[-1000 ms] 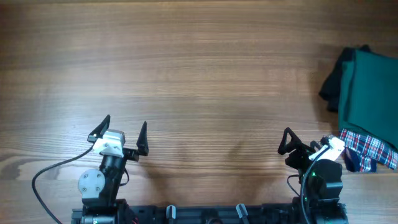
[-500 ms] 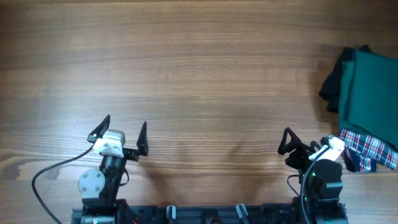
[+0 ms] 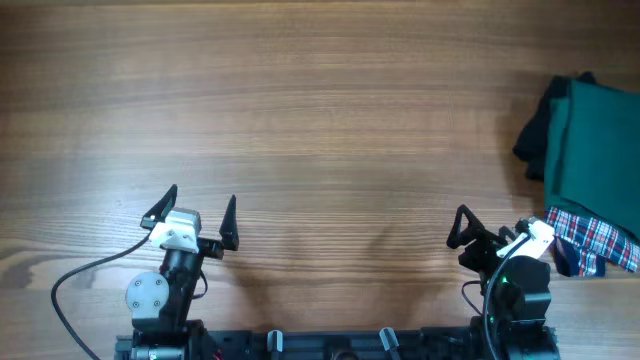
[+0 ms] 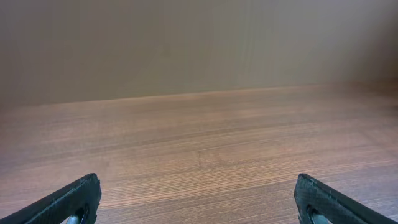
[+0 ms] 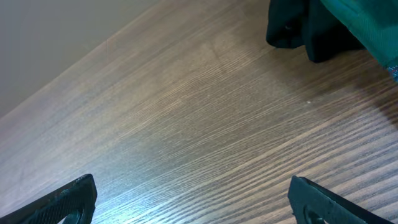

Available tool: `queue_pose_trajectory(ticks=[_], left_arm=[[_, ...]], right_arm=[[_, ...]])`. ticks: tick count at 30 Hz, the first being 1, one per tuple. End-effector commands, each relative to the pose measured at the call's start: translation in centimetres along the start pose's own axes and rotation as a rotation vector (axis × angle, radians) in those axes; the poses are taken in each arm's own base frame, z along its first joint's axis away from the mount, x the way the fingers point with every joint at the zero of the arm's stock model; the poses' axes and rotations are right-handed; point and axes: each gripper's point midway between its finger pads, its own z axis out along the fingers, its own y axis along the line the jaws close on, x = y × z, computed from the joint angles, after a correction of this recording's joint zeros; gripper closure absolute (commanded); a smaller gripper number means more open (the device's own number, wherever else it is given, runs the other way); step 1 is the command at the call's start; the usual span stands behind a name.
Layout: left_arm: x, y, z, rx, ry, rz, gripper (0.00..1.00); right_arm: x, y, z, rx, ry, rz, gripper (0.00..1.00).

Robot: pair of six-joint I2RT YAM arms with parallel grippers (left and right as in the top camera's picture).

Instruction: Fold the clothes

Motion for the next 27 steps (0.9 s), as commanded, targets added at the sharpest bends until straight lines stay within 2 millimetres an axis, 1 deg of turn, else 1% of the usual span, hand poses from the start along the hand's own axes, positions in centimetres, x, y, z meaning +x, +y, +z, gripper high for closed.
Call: queue_pose_trajectory(ticks=[1, 16, 17, 19, 20, 27], left_arm=[[0.2, -0.2, 0.0, 0.013, 0.004, 0.003, 0.0], [0.2, -0.2, 0.0, 0.013, 0.004, 0.003, 0.0], [0.2, -0.2, 0.0, 0.013, 0.004, 0.004, 0.0], [0.2, -0.2, 0.0, 0.013, 0.004, 0.004, 0.0], [0.2, -0.2, 0.0, 0.013, 0.004, 0.003, 0.0], [0.2, -0.2, 0.0, 0.013, 0.004, 0.004, 0.0]], right_arm=[[-0.3, 0.0, -0.1, 0.007, -0.013, -0.018, 0.0], [-0.4, 0.0, -0.1, 0.008, -0.015, -0.019, 0.0], [-0.6, -0.3, -0.2, 0.024, -0.029, -0.024, 0.0], [-2.2, -1.9, -0.4, 0.124, -0.109, -0.026, 0.0], [-2.4, -2.4, -0.5, 0.152, -0.124, -0.025, 0.0], [-2.3, -2.2, -0.5, 0.138, -0.115, -0.014, 0.0]])
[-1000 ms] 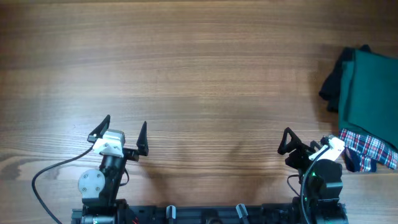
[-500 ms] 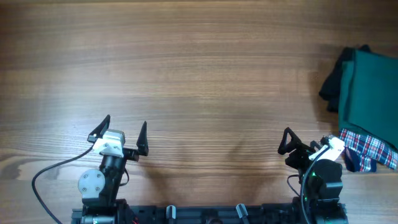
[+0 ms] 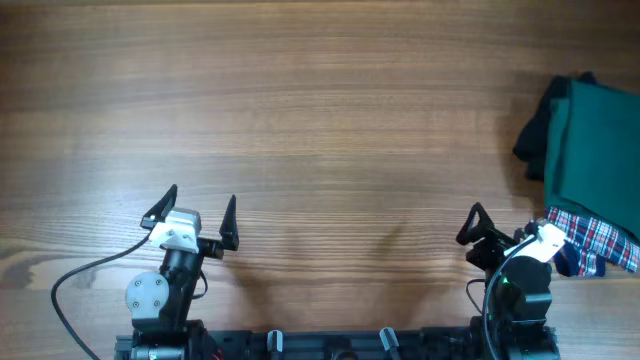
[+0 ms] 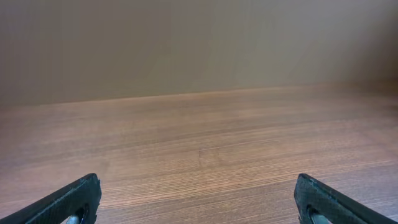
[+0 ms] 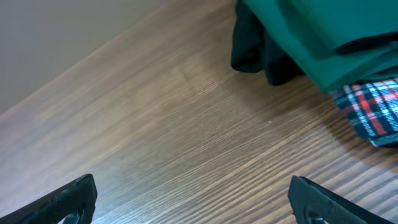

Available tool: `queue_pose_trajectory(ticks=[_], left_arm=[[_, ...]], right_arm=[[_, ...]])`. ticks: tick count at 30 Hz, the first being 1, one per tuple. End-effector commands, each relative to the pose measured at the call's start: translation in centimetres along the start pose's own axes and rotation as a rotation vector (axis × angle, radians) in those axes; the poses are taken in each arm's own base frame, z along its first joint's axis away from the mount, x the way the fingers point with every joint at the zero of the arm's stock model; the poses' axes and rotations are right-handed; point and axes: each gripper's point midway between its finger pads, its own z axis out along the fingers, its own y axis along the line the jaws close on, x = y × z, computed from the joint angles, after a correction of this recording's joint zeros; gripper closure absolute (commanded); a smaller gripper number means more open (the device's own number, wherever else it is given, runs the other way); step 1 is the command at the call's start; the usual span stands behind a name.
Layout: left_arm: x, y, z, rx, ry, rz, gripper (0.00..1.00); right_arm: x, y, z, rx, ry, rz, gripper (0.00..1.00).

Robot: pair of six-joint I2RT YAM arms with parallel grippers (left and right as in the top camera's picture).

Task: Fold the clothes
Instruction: 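Reach the right gripper toward the green garment on the clothes pile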

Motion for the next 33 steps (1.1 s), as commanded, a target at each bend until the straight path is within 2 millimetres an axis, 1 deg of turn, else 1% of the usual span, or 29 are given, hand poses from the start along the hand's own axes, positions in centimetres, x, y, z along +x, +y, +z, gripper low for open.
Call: queue_pose_trajectory(ticks=[1, 2, 4, 6, 9, 11, 12, 14, 15, 17, 18, 19, 20, 21, 24, 27, 28, 30, 33], left_arm=[[0.2, -0.2, 0.0, 0.013, 0.005, 0.003, 0.0], [0.2, -0.2, 0.0, 0.013, 0.005, 0.003, 0.0], [0.2, -0.2, 0.0, 0.013, 0.005, 0.003, 0.0], [0.2, -0.2, 0.0, 0.013, 0.005, 0.004, 0.0], [0.2, -0.2, 0.0, 0.013, 0.005, 0.003, 0.0], [0.2, -0.2, 0.0, 0.013, 0.005, 0.003, 0.0], [0.2, -0.2, 0.0, 0.013, 0.005, 0.003, 0.0], [0.2, -0.2, 0.0, 0.013, 0.005, 0.003, 0.0], [0.2, -0.2, 0.0, 0.013, 0.005, 0.004, 0.0], [0.2, -0.2, 0.0, 0.013, 0.005, 0.003, 0.0], [0.2, -0.2, 0.0, 0.013, 0.005, 0.004, 0.0], [0.2, -0.2, 0.0, 0.013, 0.005, 0.003, 0.0], [0.2, -0.2, 0.0, 0.013, 0.005, 0.003, 0.0], [0.2, -0.2, 0.0, 0.013, 0.005, 0.004, 0.0], [0.2, -0.2, 0.0, 0.013, 0.005, 0.003, 0.0], [0.2, -0.2, 0.0, 0.013, 0.005, 0.004, 0.0], [0.2, -0.2, 0.0, 0.013, 0.005, 0.003, 0.0], [0.2, -0.2, 0.0, 0.013, 0.005, 0.003, 0.0], [0.2, -0.2, 0.0, 0.013, 0.005, 0.003, 0.0]], right_arm=[[-0.7, -0.3, -0.2, 0.024, -0.03, 0.0, 0.0], [-0.7, -0.3, -0.2, 0.024, -0.03, -0.001, 0.0], [-0.8, -0.1, -0.2, 0.013, -0.031, 0.097, 0.0], [-0.9, 0.0, -0.2, 0.003, -0.039, 0.345, 0.0], [-0.7, 0.1, -0.2, -0.006, -0.026, 0.647, 0.0], [-0.3, 0.1, -0.2, -0.005, -0.01, 0.746, 0.0], [-0.3, 0.2, -0.2, -0.009, -0.005, 0.761, 0.0], [-0.7, 1.7, -0.2, -0.085, 0.016, 0.702, 0.0], [-1.6, 3.2, -0.5, -0.166, 0.009, 0.616, 0.0], [-3.6, 6.2, -1.3, -0.329, -0.042, 0.442, 0.0], [-5.0, 8.0, -2.2, -0.428, -0.092, 0.338, 0.0], [-6.1, 9.1, -3.0, -0.49, -0.139, 0.276, 0.0], [-7.2, 9.8, -3.6, -0.526, -0.186, 0.237, 0.0], [-8.7, 10.3, -4.6, -0.549, -0.254, 0.196, 0.0], [-9.9, 10.6, -5.5, -0.542, -0.303, 0.104, 0.0], [-10.7, 11.0, -5.7, -0.518, -0.318, 0.018, 0.0], [-11.3, 11.0, -5.6, -0.494, -0.324, -0.001, 0.0], [-12.3, 11.1, -5.4, -0.446, -0.323, -0.05, 0.0], [-14.2, 10.1, -3.8, -0.268, -0.277, -0.122, 0.0]])
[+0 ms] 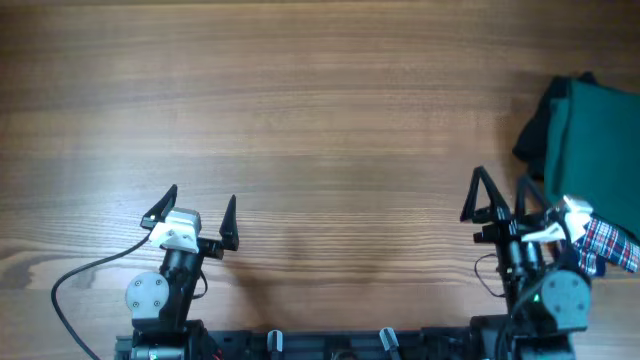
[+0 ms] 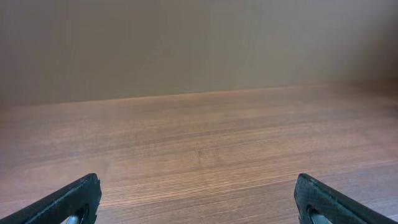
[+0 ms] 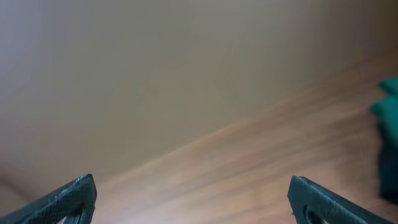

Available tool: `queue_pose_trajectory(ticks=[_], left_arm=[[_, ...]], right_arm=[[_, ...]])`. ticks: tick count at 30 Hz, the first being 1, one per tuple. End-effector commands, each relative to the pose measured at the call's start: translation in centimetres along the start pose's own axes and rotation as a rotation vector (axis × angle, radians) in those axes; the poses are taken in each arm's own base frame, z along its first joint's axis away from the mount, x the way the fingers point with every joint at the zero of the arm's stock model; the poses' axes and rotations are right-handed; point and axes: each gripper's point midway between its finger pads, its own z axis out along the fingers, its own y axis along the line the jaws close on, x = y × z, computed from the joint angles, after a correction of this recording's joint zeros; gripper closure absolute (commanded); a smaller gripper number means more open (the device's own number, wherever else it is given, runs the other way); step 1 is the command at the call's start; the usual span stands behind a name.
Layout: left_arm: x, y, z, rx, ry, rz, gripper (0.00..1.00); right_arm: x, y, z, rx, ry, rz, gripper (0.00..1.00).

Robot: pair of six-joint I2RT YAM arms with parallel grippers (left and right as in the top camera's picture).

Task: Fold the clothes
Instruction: 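Reach the right gripper toward the green garment on the clothes pile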

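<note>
A pile of clothes lies at the table's right edge: a green garment [image 1: 598, 132] on top, a dark one [image 1: 530, 140] under its left side, and a plaid piece [image 1: 608, 240] at the near end. My right gripper [image 1: 500, 195] is open, pointing away from me just left of the plaid piece, with nothing between its fingers. In the right wrist view only a green edge [image 3: 390, 102] shows at the far right. My left gripper [image 1: 198, 208] stands open at the near left, over bare wood.
The wooden table [image 1: 320, 110] stretches wide between the two arms and back to a plain wall [image 2: 199, 43]. A black cable [image 1: 70, 280] curls near the left arm's base.
My right gripper has turned from facing left-back to facing straight away, and sits higher and slightly right. Its wrist view now shows the wall and far table. The left arm is unchanged.
My right gripper was open near the plaid piece, angled left toward the dark garment. Then it had shifted right, with the green and plaid clothes in its view. Now it points straight back, open. The left gripper stayed open and still throughout.
</note>
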Motion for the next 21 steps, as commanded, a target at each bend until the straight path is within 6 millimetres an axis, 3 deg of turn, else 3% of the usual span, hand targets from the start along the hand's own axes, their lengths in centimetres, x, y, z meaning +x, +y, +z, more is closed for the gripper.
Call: queue_pose_trajectory(ticks=[1, 6, 10, 13, 17, 21], left_arm=[[0.2, -0.2, 0.0, 0.013, 0.004, 0.004, 0.0], [0.2, -0.2, 0.0, 0.013, 0.004, 0.003, 0.0], [0.2, -0.2, 0.0, 0.013, 0.004, 0.004, 0.0], [0.2, -0.2, 0.0, 0.013, 0.004, 0.004, 0.0], [0.2, -0.2, 0.0, 0.013, 0.004, 0.004, 0.0], [0.2, -0.2, 0.0, 0.013, 0.004, 0.003, 0.0]], right_arm=[[-2.9, -1.7, 1.5, 0.204, 0.037, -0.169, 0.0], [-4.6, -6.0, 3.6, 0.583, 0.193, -0.263, 0.0], [-5.5, -7.2, 5.6, 0.702, 0.304, -0.363, 0.0], [-6.4, -9.7, 7.2, 0.815, 0.389, -0.385, 0.0], [-6.0, -12.6, 8.9, 0.855, 0.504, -0.323, 0.0], [-4.6, -13.8, 11.0, 0.836, 0.537, -0.312, 0.0]])
